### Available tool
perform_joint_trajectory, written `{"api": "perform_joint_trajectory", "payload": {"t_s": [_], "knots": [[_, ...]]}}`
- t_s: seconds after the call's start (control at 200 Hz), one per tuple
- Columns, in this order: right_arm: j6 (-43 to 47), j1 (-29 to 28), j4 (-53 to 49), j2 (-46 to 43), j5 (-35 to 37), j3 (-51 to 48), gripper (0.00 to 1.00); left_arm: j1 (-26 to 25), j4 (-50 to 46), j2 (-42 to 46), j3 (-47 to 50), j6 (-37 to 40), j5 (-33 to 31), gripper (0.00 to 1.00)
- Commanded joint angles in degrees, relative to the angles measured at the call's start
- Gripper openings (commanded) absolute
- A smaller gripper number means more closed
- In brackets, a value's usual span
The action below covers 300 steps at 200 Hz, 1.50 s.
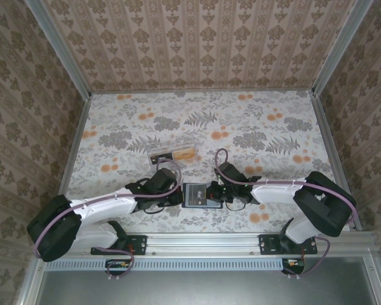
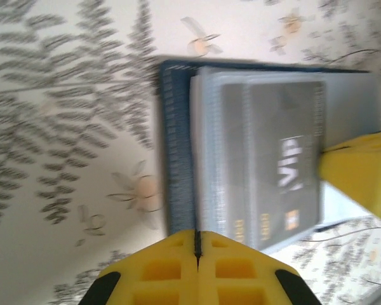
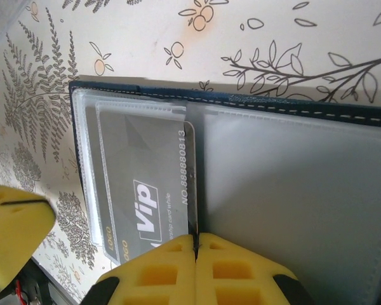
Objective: Take the credit cards out of the card holder
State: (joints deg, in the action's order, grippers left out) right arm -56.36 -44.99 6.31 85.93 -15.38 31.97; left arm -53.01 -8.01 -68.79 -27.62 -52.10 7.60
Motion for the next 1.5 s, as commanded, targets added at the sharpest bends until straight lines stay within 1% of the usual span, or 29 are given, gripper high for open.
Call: {"api": "perform_joint_trajectory", "payload": {"t_s": [0.0,0.27,0.505,0.835,1.215,1.36,1.43,1.495], "knots": [[0.4,-0.1,0.1,1.7,-0.4,0.1,0.0,-1.2,0.0,-1.4,-3.9,2.2,-0.4,0.0],[0.7,-0.2,0.1,2.0,-0.6,0.3,0.0,-2.7,1.6,-10.6,-8.5,2.3,0.1,0.0],[0.8,-0.2,-0.1,2.2,-0.6,0.3,0.0,-2.8,-1.2,-14.4,-9.7,1.4,-1.4,0.0],[1.5,0.7,-2.4,0.5,1.2,-0.8,0.0,-2.4,-5.0,-16.0,-7.5,-0.8,-4.0,0.0],[2.9,2.5,-6.1,-3.0,1.8,-2.0,0.0,-1.8,-5.1,-15.2,-6.5,-1.0,-4.2,0.0],[3.0,2.5,-5.8,-3.3,1.8,-2.1,0.0,-1.8,-4.9,-15.2,-6.5,-0.8,-3.9,0.0],[3.2,2.5,-4.6,-3.7,0.7,-1.9,0.0,-1.7,-4.8,-15.2,-6.6,-0.8,-3.7,0.0],[3.4,2.3,-3.9,-4.3,0.1,-1.5,0.11,-1.8,-4.6,-15.2,-6.6,-0.7,-3.7,0.0]]}}
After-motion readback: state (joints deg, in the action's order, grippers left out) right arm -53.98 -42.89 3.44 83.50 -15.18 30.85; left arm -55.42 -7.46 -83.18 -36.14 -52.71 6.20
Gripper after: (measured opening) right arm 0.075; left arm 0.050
